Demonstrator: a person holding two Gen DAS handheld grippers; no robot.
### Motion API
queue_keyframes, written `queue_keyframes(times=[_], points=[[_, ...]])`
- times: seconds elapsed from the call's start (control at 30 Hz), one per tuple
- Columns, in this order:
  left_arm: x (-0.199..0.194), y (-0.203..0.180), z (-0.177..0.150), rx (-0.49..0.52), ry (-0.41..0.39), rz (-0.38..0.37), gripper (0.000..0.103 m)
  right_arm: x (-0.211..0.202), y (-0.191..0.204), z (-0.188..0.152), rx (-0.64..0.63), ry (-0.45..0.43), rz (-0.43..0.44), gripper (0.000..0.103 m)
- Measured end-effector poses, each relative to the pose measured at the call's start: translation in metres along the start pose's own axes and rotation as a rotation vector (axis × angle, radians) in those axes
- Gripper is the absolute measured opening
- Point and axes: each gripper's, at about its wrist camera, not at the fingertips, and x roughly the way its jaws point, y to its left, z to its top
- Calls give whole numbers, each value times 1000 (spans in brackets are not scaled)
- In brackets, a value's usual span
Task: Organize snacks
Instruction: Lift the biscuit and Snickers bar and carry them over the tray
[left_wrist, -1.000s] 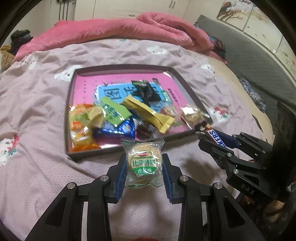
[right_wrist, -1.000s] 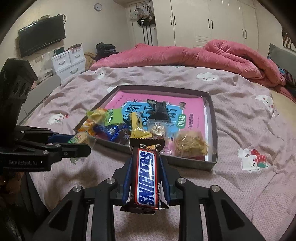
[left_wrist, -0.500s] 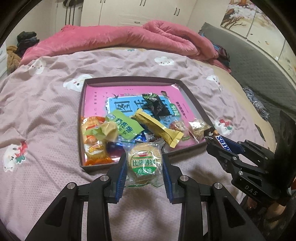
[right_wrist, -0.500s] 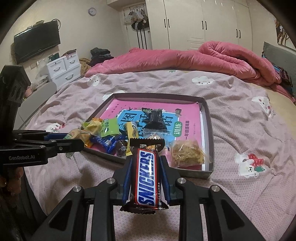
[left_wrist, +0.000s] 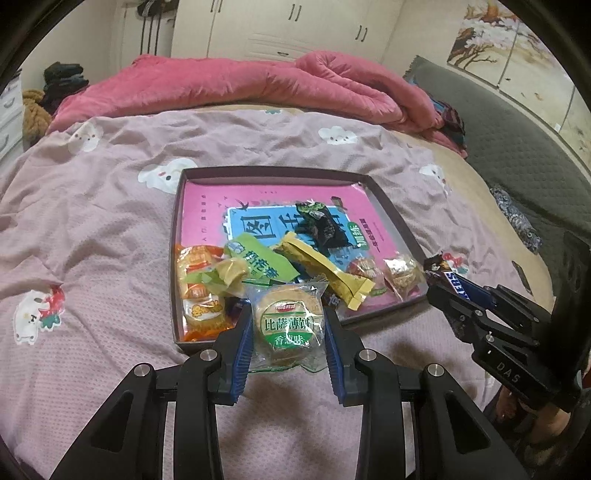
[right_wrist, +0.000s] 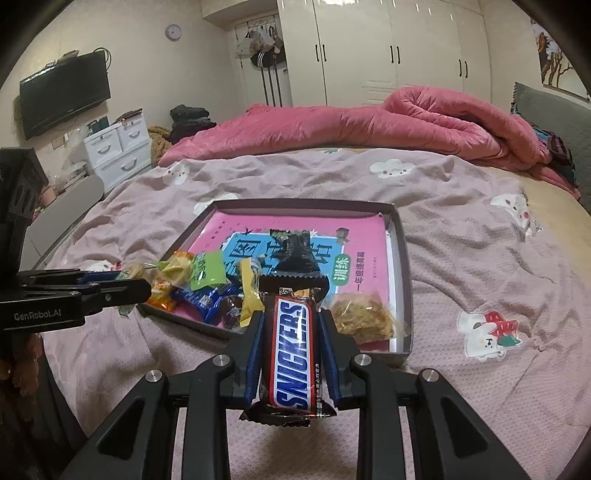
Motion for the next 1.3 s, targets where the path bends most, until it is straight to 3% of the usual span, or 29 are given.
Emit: queue_keyframes(times=[0.53, 1.3], points=[[0, 0, 15, -30, -26, 4, 37, -3, 1, 26, 27, -62, -19, 29], [18, -11, 35, -48, -19, -14, 37, 4, -6, 40, 60, -70, -54, 29]])
